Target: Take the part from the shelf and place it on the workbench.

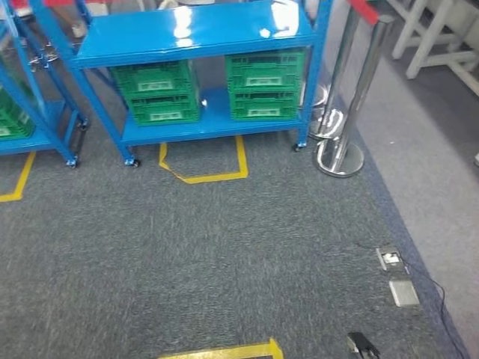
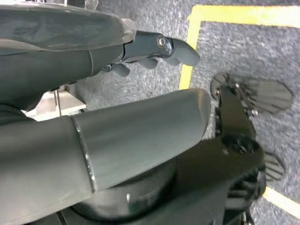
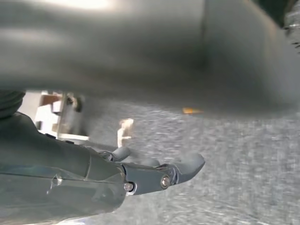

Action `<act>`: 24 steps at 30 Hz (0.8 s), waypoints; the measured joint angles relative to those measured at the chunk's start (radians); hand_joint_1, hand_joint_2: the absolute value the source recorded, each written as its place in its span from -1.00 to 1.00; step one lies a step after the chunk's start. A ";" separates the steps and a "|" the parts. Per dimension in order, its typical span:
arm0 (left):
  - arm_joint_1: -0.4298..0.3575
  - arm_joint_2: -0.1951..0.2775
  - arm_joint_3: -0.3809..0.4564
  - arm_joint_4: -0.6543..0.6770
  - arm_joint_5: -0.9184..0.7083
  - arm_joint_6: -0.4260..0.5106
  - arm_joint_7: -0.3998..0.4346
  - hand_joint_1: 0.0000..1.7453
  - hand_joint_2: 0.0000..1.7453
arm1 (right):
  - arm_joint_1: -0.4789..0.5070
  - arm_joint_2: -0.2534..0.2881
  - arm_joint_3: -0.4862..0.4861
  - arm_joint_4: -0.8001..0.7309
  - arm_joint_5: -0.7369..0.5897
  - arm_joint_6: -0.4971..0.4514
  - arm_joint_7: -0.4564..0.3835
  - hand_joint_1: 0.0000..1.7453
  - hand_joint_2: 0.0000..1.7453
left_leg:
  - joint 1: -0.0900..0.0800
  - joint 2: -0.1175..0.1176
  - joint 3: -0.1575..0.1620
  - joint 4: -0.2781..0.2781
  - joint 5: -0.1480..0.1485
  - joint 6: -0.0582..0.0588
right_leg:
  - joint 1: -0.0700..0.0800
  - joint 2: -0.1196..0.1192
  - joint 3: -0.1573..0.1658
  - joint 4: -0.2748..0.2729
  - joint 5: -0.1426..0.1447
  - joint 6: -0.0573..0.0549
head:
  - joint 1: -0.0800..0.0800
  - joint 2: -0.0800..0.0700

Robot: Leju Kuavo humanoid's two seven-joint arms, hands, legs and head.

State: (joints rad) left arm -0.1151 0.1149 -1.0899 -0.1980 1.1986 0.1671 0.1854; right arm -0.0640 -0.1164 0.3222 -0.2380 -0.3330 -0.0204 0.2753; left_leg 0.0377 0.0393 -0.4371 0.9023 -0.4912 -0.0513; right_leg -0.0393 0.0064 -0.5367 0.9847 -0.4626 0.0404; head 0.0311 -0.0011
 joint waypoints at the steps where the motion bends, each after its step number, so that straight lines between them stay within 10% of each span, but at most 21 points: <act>1: -0.002 -0.001 0.000 0.000 0.000 0.000 0.000 -1.00 -1.00 | 0.000 0.002 -0.001 0.003 -0.001 0.000 0.000 -1.00 1.00 | 0.002 0.000 0.002 0.000 -0.003 -0.002 | 0.002 0.002 0.000 0.003 -0.004 -0.010 | -0.006 0.000; 4: -0.007 -0.004 0.000 -0.001 0.000 0.000 0.000 -1.00 -1.00 | 0.000 0.004 -0.002 0.008 -0.002 0.001 0.002 -1.00 1.00 | 0.004 -0.015 -0.046 0.099 -0.048 -0.005 | 0.006 0.007 0.018 0.000 -0.017 -0.032 | -0.023 0.000; 7: -0.005 -0.004 0.000 -0.001 0.000 0.000 0.000 -1.00 -1.00 | -0.002 0.006 -0.002 0.013 -0.004 0.001 0.002 -1.00 1.00 | -0.008 -0.025 -0.207 0.334 -0.108 0.008 | 0.018 0.011 0.032 -0.005 -0.031 -0.047 | -0.039 0.000; 9: 0.000 -0.004 0.000 -0.001 0.000 0.000 0.000 -1.00 -1.00 | -0.001 0.007 -0.002 0.016 -0.005 0.001 0.001 -1.00 1.00 | -0.021 -0.028 -0.264 0.364 -0.066 0.029 | 0.029 0.019 0.048 -0.006 -0.044 -0.053 | -0.043 0.000; 12: 0.005 -0.001 0.000 -0.001 0.000 0.000 0.000 -1.00 -1.00 | -0.001 0.013 -0.003 0.017 -0.007 0.001 0.000 -1.00 1.00 | -0.054 -0.040 -0.220 0.176 0.077 0.087 | 0.043 0.027 0.078 -0.015 -0.067 -0.057 | -0.045 0.000; 14: 0.002 0.004 0.000 -0.001 0.000 0.000 0.000 -1.00 -1.00 | -0.002 0.021 -0.003 0.018 -0.008 0.001 -0.002 -1.00 0.00 | -0.069 -0.044 -0.179 0.077 0.097 0.114 | 0.043 0.030 0.095 -0.029 -0.078 -0.054 | -0.044 0.000; 16: -0.001 0.004 -0.001 -0.001 0.000 0.000 0.000 -1.00 -1.00 | -0.003 0.023 -0.004 0.019 -0.010 0.001 -0.005 -1.00 -1.00 | -0.069 -0.044 -0.148 0.037 0.078 0.117 | 0.042 0.029 0.122 -0.037 -0.073 -0.046 | -0.045 0.000; 19: 0.003 0.004 -0.001 -0.001 0.000 0.000 -0.001 -1.00 -1.00 | -0.002 0.023 -0.005 0.022 -0.013 0.001 -0.006 -1.00 -1.00 | -0.055 -0.040 -0.092 0.004 0.069 0.110 | 0.043 0.015 0.113 0.026 -0.091 -0.033 | -0.039 0.000; 22: 0.005 0.003 -0.001 -0.001 0.000 0.000 -0.001 -1.00 -1.00 | -0.003 0.024 -0.006 0.024 -0.015 0.003 -0.006 -1.00 -1.00 | -0.048 -0.036 -0.054 -0.001 0.044 0.100 | 0.031 0.007 -0.008 0.219 -0.167 -0.013 | -0.028 0.000; 24: 0.008 0.002 -0.001 -0.001 0.000 0.000 -0.001 -1.00 -1.00 | -0.001 0.024 -0.007 0.026 -0.015 0.003 -0.006 -1.00 -1.00 | -0.042 -0.035 -0.024 -0.001 0.020 0.091 | 0.023 0.005 -0.059 0.250 -0.193 0.001 | -0.022 0.000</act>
State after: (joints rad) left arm -0.1074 0.1168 -1.0910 -0.1991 1.1990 0.1675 0.1843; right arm -0.0649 -0.0927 0.3156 -0.2123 -0.3483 -0.0176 0.2690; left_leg -0.0040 0.0040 -0.4609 0.9017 -0.4711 0.0396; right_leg -0.0166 0.0110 -0.5953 1.2350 -0.6557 0.0410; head 0.0094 -0.0011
